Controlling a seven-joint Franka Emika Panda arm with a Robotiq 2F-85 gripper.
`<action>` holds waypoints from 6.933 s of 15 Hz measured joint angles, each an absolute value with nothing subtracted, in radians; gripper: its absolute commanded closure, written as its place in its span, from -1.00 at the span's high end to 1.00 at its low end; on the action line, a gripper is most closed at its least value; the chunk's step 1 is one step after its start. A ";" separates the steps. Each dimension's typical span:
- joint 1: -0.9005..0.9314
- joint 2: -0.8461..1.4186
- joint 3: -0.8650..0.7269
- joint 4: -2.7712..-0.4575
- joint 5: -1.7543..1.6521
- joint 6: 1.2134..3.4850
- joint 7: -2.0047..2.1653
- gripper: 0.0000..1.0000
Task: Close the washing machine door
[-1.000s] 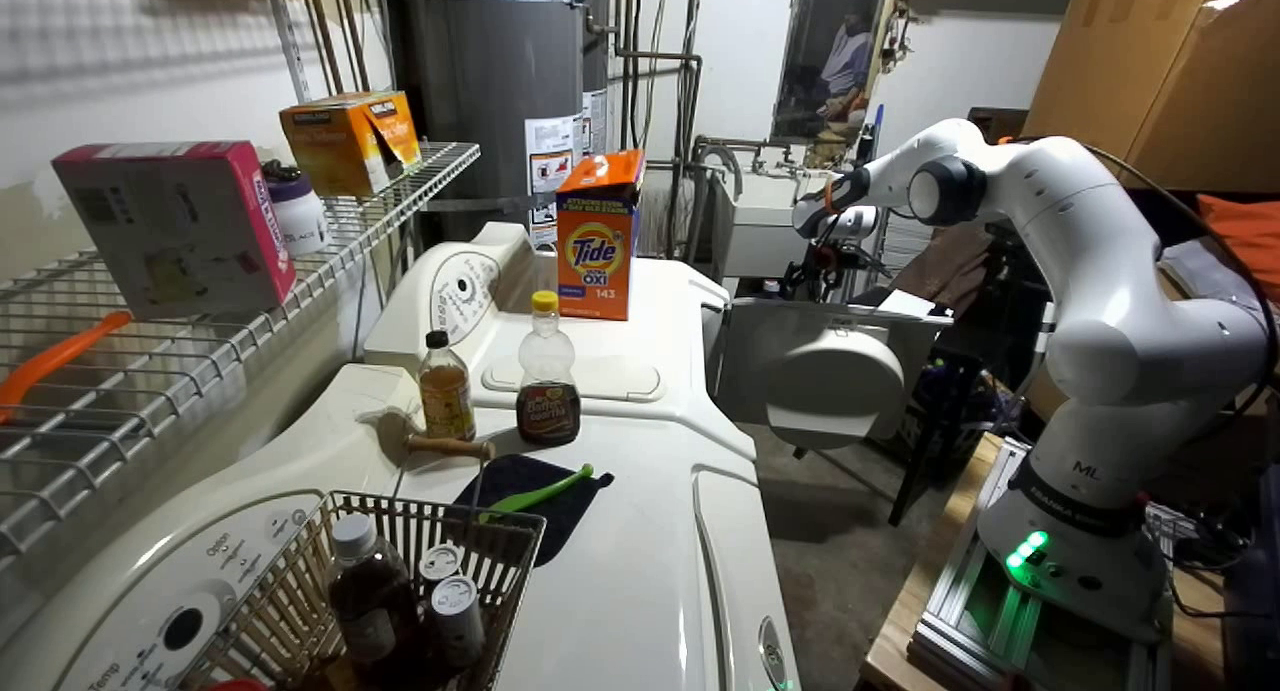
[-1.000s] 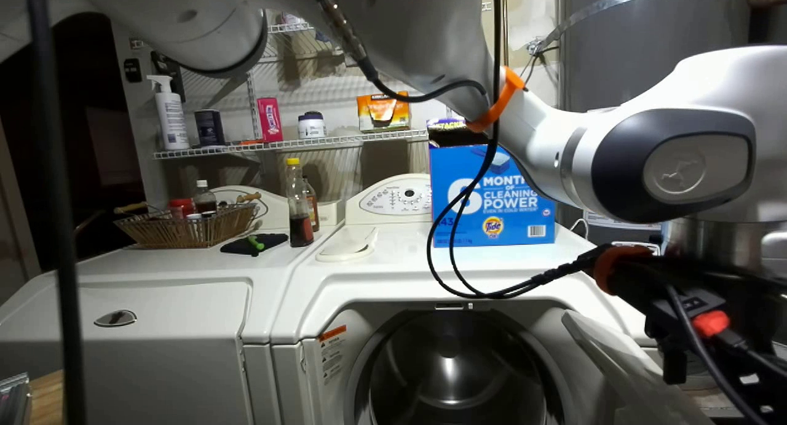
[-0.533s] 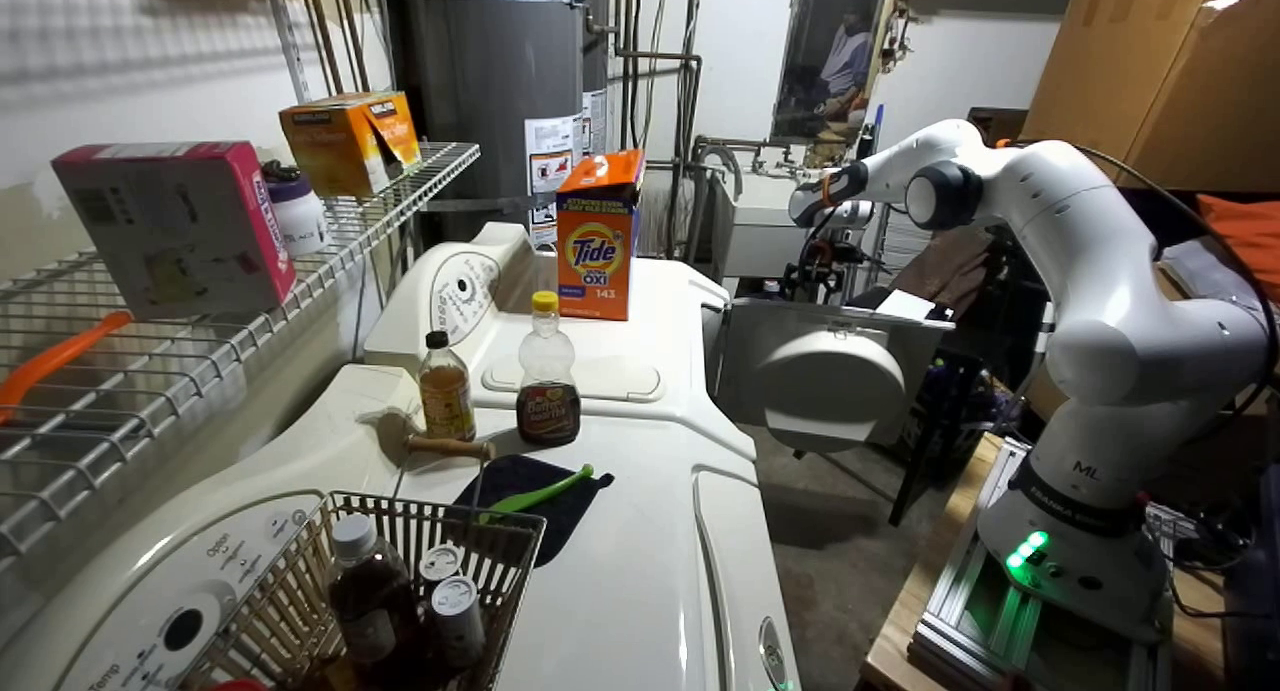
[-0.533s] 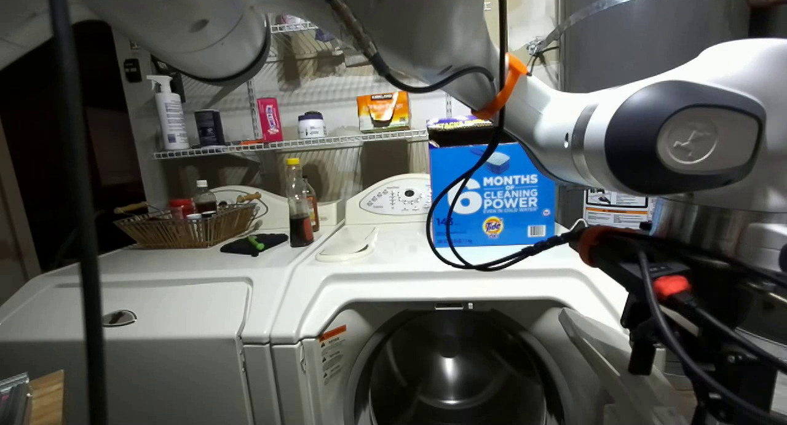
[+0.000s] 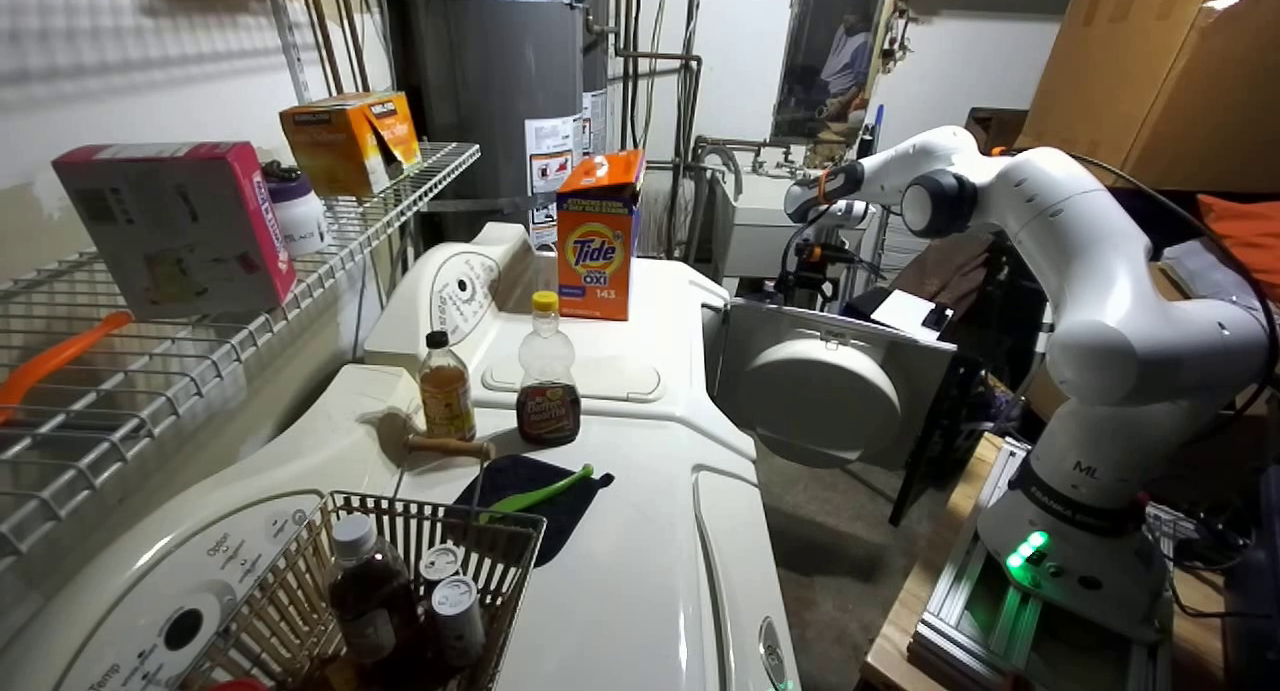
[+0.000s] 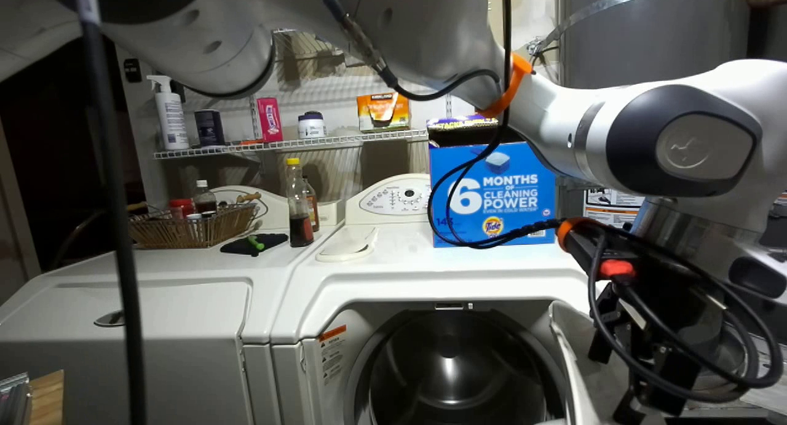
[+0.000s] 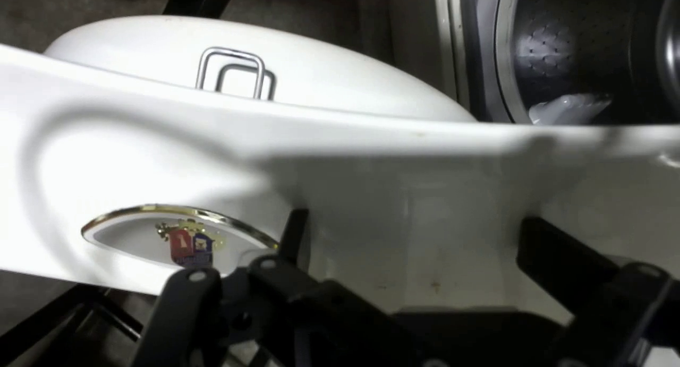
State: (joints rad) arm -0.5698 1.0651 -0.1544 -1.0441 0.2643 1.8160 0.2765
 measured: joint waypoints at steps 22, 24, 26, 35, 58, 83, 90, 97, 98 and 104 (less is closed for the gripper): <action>-0.535 0.850 -0.088 -1.122 0.303 1.571 0.235 1.00; -0.538 0.853 -0.088 -1.122 0.303 1.572 0.235 1.00; -0.540 0.854 -0.088 -1.122 0.303 1.572 0.235 1.00; -0.483 0.848 -0.086 -1.237 0.118 1.553 -0.065 1.00; -0.379 0.918 -0.163 -1.479 -0.212 1.759 -0.390 1.00; -0.349 1.013 -0.045 -1.533 0.080 2.022 -0.166 1.00; -0.360 0.994 -0.039 -1.606 0.156 2.124 -0.195 1.00; -0.392 0.957 -0.020 -1.685 0.254 2.191 -0.197 1.00; -0.397 0.951 -0.016 -1.693 0.270 2.191 -0.197 1.00; -0.411 0.890 -0.002 -1.759 0.337 2.195 -0.205 1.00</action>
State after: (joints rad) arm -0.4110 0.8902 -0.0021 -1.7589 0.3374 2.1946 -0.2052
